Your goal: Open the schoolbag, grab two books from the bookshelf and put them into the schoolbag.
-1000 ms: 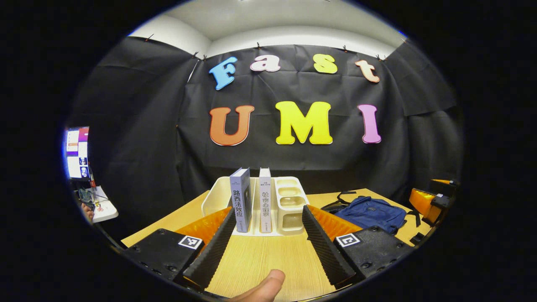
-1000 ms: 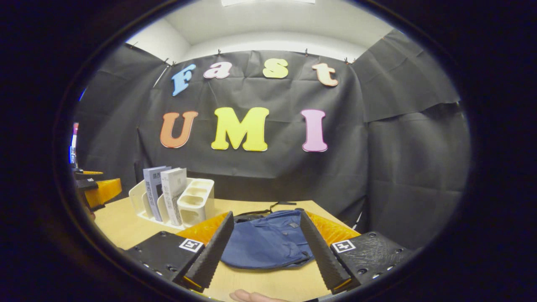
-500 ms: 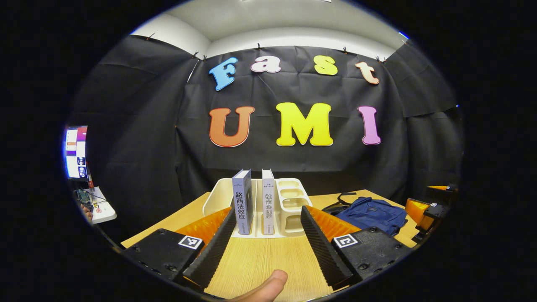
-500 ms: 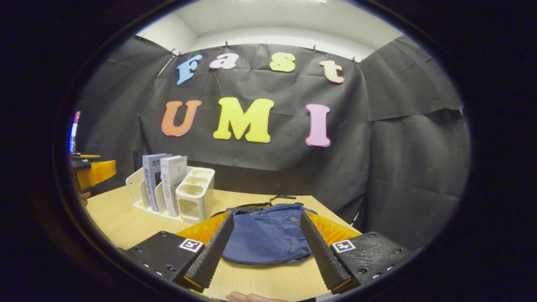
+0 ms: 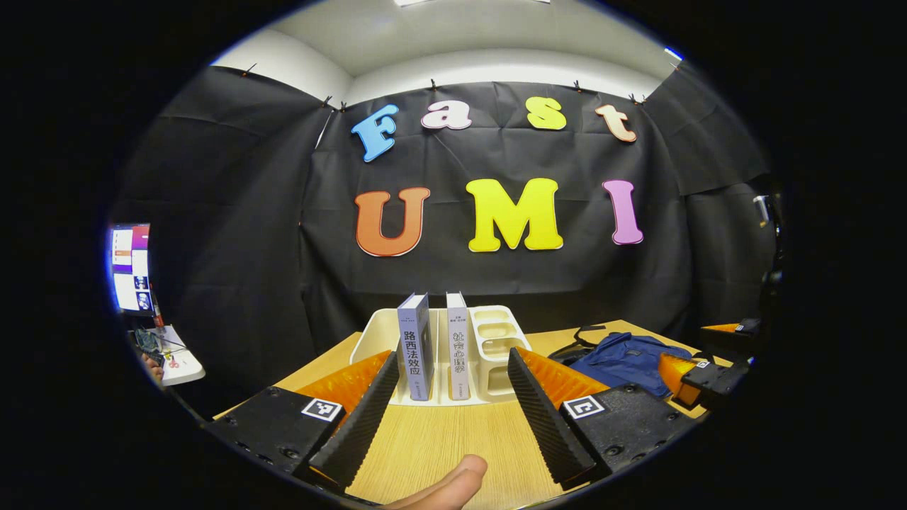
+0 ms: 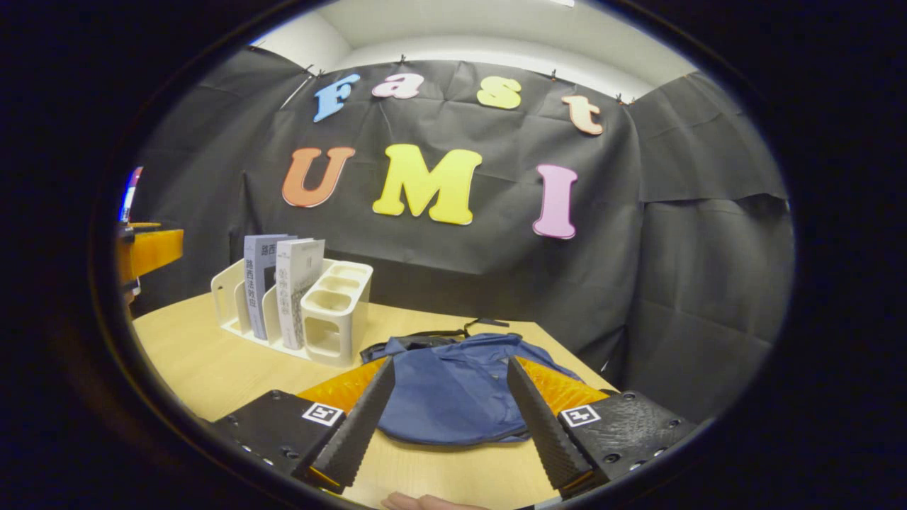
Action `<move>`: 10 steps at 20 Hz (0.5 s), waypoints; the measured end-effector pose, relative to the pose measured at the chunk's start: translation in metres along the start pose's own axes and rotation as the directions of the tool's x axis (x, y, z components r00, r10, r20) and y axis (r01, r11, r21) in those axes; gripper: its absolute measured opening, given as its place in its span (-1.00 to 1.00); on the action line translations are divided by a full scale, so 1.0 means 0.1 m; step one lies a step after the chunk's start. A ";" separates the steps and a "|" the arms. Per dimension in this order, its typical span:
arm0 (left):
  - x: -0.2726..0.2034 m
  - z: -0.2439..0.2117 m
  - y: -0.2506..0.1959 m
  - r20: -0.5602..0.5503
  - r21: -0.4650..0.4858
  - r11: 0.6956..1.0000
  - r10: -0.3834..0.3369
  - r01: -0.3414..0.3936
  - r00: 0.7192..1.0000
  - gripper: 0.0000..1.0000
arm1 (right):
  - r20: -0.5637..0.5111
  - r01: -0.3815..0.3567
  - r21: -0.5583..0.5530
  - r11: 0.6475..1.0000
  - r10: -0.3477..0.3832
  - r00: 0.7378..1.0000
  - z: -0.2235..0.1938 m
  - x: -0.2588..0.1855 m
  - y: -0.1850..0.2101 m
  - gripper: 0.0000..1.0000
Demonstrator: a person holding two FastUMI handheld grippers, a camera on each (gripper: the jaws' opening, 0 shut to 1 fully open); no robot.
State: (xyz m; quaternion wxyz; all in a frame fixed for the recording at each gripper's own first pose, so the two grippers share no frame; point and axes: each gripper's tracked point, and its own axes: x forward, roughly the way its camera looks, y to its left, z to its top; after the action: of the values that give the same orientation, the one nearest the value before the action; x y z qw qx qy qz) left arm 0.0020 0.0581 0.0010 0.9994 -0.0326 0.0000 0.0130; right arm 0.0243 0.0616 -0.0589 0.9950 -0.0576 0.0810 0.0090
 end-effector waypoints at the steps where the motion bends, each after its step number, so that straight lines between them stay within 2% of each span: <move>1: 0.00 0.01 0.00 0.005 0.005 1.000 -0.010 0.010 1.000 0.94 | -0.014 -0.005 -0.002 1.000 0.005 1.000 -0.05 0.06 0.05 0.96; 4: 0.00 0.04 0.13 0.015 0.007 1.000 0.017 -0.017 1.000 0.94 | -0.067 -0.021 -0.038 0.999 0.018 0.998 -0.25 0.26 0.22 0.91; 7: 0.02 0.02 0.19 0.009 -0.032 0.999 0.021 -0.021 1.000 0.94 | -0.139 -0.038 -0.122 0.992 0.021 0.990 -0.54 0.43 0.40 0.96; 10: 0.05 -0.02 0.24 -0.003 -0.029 0.999 0.033 -0.033 0.999 0.94 | -0.208 -0.077 -0.119 0.990 0.051 0.977 -0.78 0.55 0.59 0.97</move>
State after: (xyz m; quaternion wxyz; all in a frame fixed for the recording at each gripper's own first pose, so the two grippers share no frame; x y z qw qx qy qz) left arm 0.0068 0.0823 -0.0023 0.9985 -0.0470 0.0017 0.0297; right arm 0.0643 0.1115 -0.1509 0.9750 -0.1187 0.1838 0.0401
